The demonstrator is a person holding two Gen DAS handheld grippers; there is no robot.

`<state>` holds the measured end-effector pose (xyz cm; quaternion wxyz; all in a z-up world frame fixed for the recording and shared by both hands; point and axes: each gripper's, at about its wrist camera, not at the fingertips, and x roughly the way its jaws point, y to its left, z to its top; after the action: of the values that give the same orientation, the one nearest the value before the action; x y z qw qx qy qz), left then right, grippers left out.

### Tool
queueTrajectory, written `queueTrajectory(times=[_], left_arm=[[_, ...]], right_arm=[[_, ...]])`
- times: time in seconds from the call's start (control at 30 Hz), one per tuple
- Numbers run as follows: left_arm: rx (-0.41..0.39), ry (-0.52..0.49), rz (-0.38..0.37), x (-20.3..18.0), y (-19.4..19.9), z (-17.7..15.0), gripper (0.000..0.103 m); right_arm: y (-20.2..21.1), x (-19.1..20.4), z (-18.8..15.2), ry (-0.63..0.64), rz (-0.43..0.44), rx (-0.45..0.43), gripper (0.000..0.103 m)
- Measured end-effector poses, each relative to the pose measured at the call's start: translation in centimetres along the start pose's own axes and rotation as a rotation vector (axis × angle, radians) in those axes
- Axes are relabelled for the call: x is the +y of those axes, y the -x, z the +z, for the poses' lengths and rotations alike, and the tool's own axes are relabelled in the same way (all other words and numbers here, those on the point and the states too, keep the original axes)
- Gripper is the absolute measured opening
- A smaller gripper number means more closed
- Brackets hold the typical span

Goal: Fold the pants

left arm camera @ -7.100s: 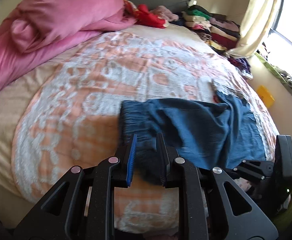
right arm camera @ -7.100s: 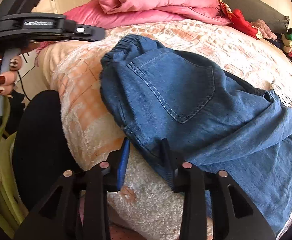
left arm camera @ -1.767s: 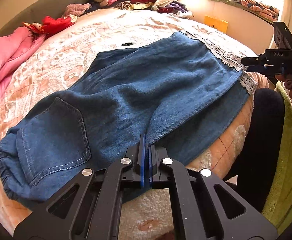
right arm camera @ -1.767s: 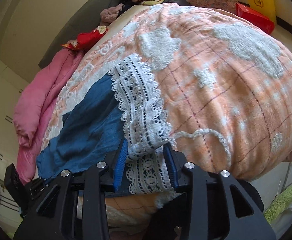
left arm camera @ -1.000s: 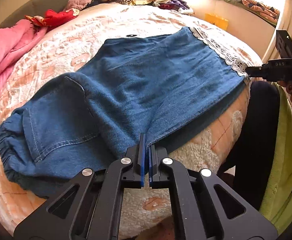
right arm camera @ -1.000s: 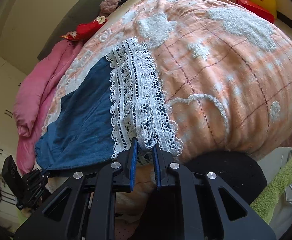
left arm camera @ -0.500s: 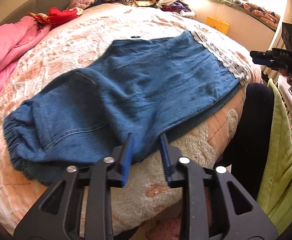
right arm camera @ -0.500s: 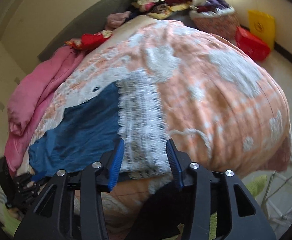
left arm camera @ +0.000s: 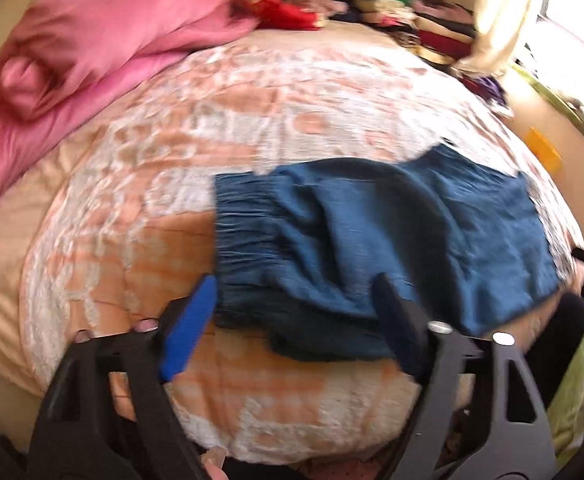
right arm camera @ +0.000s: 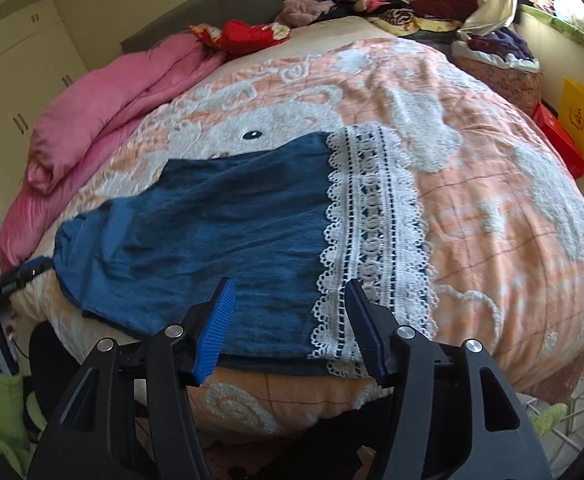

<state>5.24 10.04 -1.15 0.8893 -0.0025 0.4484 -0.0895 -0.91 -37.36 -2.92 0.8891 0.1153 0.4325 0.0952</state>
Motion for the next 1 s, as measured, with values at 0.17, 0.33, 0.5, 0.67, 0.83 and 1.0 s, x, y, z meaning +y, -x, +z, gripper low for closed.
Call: queueTrajectory(times=[0.17,0.33,0.5,0.67,0.83,1.0], left_arm=[[0.081,0.101,-0.014,1.4,-3.2,0.1,0.066],[0.013,-0.006,0.067,0.4,-2.3,0.4,0.036],[0.024,0.064,0.072,3.3,-2.3,0.9,0.036],[-0.008,0.091,0.075,3.6,-1.6,0.8,0.043],[-0.111,0.025,0.123,1.4,2.2,1.4,0.043],[-0.150,-0.047,0.035,-2.2,3.3,2.4,0.056]], right_arm=[[-1.5,-0.6,0.0,-0.007,0.000,0.035,0.056],[-2.9,-2.3,-0.8,-0.059,-0.007,0.089,0.056],[-2.6,-2.7,-1.3,-0.055,-0.024,0.083,0.056],[-2.4,-2.3,-1.3,-0.027,-0.039,0.091,0.056],[-0.3,-2.6,-1.6,-0.030,-0.045,0.032,0.056],[1.3,-3.8,-1.4,-0.057,-0.077,-0.016,0.056]])
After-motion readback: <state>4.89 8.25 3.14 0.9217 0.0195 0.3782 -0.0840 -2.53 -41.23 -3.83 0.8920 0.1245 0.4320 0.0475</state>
